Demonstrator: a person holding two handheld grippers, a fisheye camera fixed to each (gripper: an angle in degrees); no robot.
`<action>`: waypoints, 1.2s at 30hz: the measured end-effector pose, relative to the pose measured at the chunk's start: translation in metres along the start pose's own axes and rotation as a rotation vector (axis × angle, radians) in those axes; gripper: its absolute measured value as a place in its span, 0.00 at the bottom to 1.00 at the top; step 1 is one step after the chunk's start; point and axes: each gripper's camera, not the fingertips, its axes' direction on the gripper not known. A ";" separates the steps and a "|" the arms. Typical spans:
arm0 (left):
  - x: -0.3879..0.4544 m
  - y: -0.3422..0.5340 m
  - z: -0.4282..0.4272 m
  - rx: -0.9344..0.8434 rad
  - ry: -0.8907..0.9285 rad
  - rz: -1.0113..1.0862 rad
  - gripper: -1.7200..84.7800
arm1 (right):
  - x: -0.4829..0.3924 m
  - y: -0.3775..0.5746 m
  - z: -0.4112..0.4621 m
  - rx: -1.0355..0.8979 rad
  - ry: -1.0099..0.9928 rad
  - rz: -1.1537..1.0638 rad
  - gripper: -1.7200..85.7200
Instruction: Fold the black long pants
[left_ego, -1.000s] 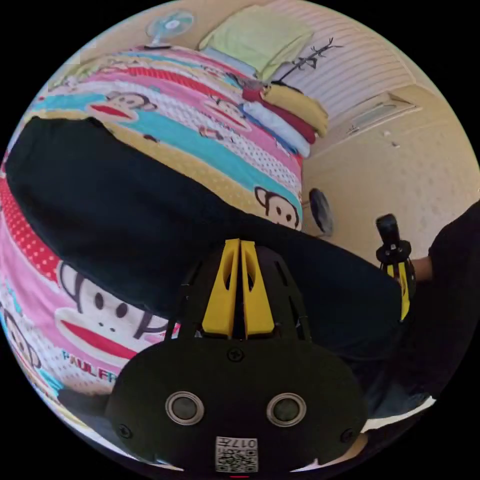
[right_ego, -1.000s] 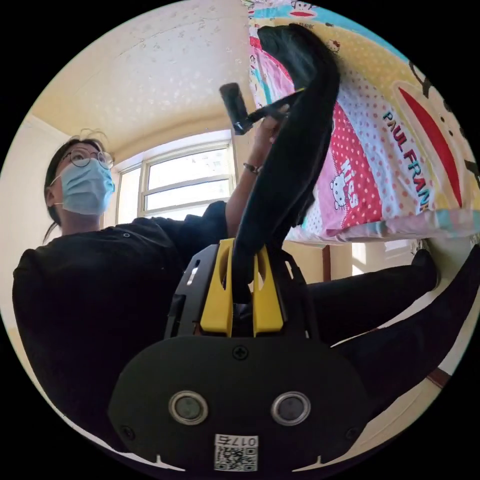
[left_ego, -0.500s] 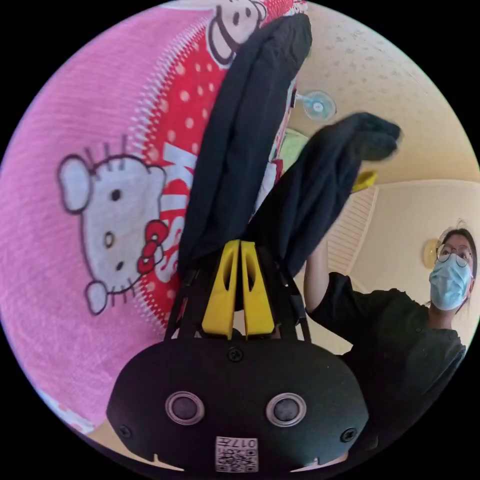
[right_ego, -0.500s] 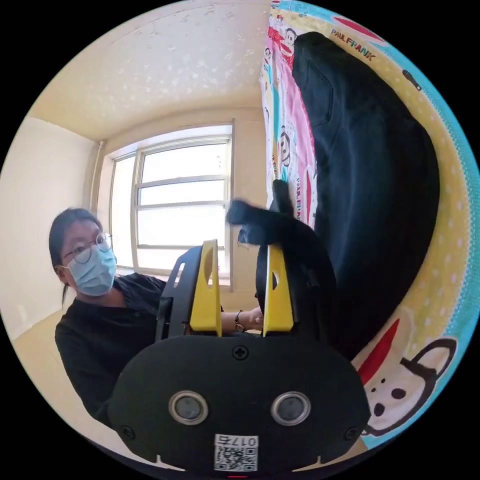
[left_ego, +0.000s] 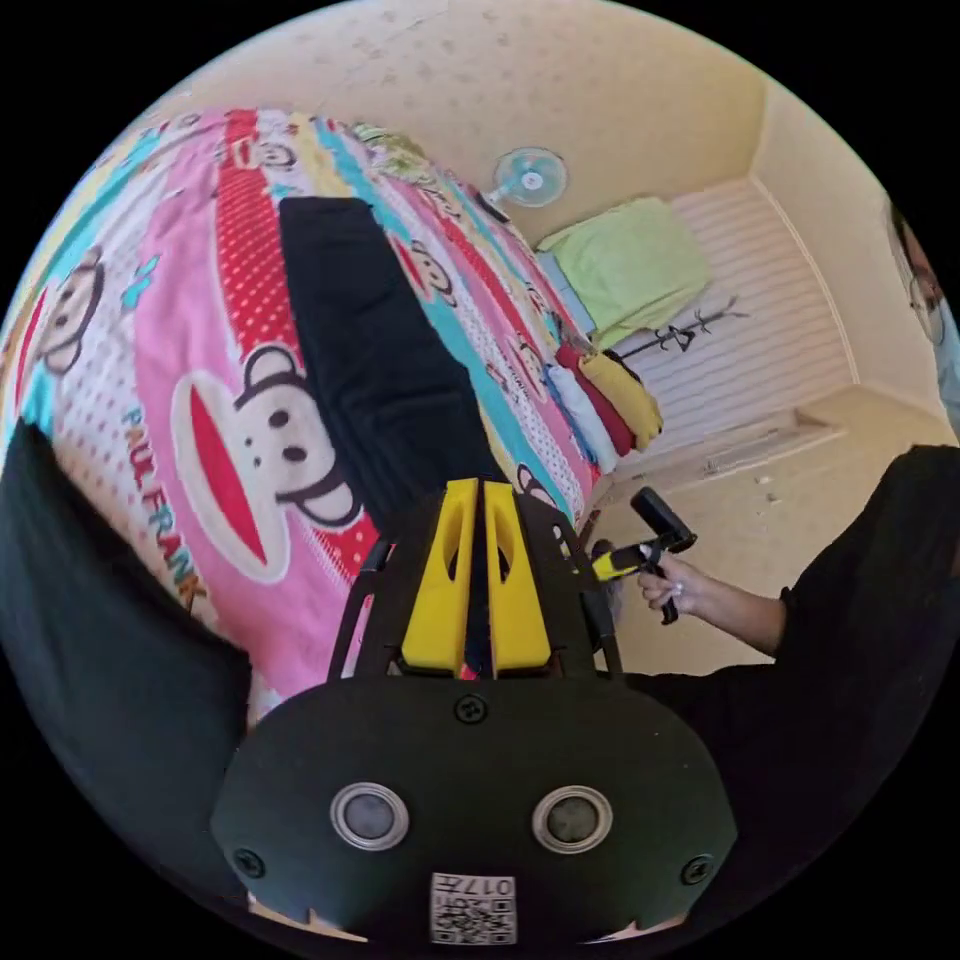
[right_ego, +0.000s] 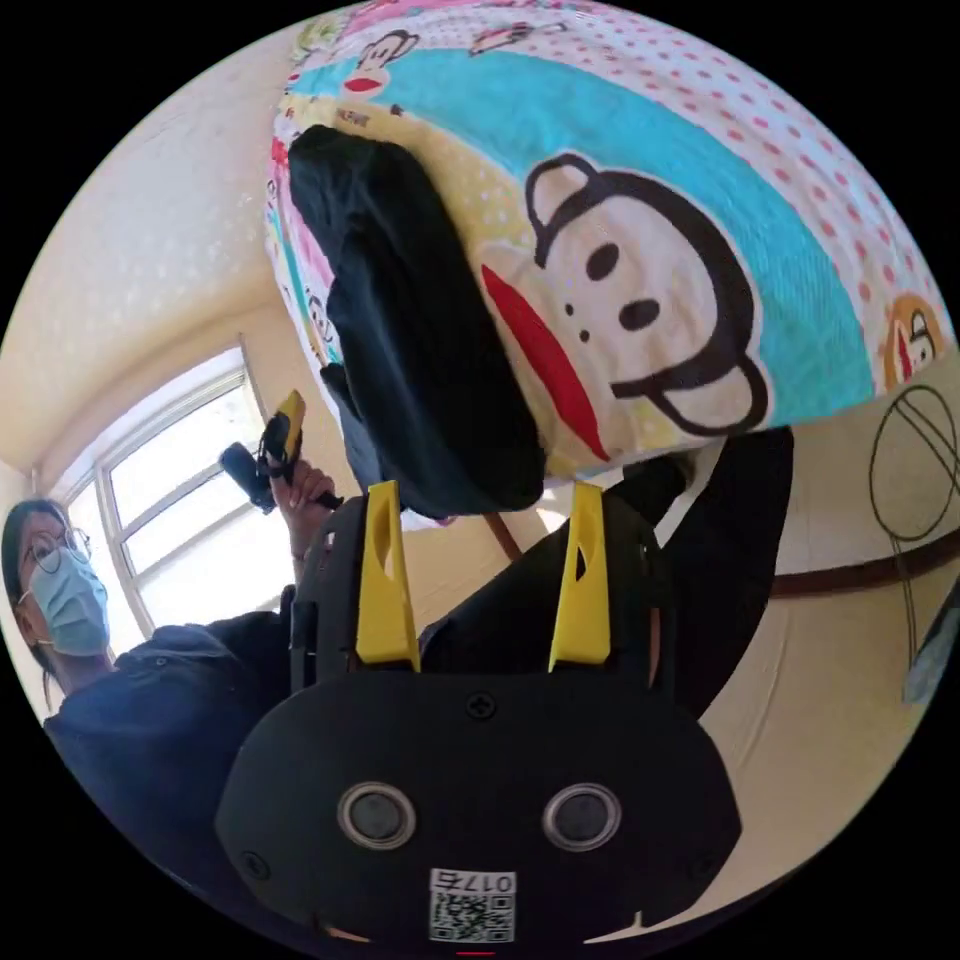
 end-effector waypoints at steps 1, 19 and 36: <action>0.000 -0.012 0.009 -0.026 -0.007 0.045 0.01 | 0.007 0.001 0.006 0.006 -0.055 0.012 0.27; 0.041 -0.014 0.137 -0.542 0.069 0.248 0.01 | -0.081 0.049 0.023 -0.202 -0.409 -0.281 0.11; -0.078 0.052 0.053 0.018 0.298 -0.429 0.02 | -0.173 -0.144 -0.014 -0.236 -0.380 -0.408 0.16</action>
